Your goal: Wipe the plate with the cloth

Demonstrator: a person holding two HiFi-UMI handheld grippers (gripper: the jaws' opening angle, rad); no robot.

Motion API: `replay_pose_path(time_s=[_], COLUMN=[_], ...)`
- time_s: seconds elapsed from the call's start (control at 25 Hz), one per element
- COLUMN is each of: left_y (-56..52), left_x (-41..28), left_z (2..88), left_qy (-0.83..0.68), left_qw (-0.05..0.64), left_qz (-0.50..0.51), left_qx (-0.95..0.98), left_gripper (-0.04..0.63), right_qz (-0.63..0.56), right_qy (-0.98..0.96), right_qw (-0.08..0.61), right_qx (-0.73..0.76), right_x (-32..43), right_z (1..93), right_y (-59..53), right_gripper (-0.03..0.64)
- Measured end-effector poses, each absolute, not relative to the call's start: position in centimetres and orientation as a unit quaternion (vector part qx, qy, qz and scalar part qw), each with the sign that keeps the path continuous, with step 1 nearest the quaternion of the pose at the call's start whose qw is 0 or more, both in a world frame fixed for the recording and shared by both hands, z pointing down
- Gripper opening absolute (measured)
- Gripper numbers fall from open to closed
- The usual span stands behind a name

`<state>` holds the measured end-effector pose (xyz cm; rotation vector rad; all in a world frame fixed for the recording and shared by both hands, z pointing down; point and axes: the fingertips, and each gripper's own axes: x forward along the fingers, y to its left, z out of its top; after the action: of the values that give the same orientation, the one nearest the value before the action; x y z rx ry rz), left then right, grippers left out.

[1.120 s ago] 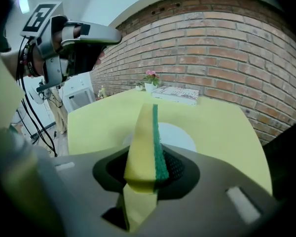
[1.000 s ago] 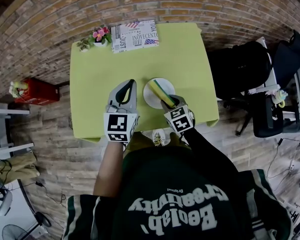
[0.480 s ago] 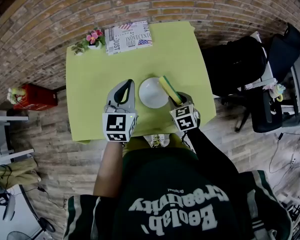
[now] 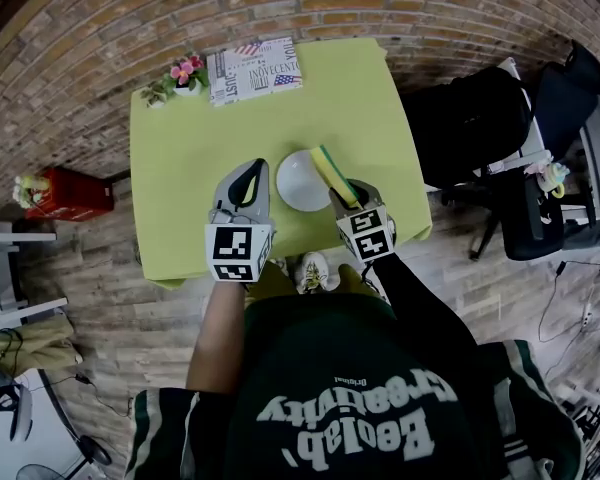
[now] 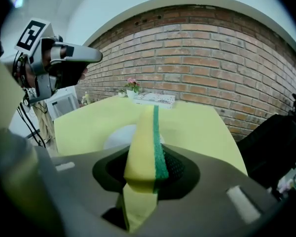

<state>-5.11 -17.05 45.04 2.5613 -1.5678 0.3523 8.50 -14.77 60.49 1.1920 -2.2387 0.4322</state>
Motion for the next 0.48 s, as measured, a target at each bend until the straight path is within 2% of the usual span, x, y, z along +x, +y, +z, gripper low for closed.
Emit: replay_pose_path(time_s=[0.48], left_y=[-16.3], left_x=[-6.7], left_z=[45.5], left_qy=[-0.509], left_qw=[0.074], left_qz=[0.125], left_qx=[0.849], left_gripper=[0.003], right_qz=[0.184], right_qy=[-0.865], right_qw=[0.316], right_qx=[0.345], right_x=[0.1], right_z=[62.0], right_y=[-10.4], right_gripper=[0.133])
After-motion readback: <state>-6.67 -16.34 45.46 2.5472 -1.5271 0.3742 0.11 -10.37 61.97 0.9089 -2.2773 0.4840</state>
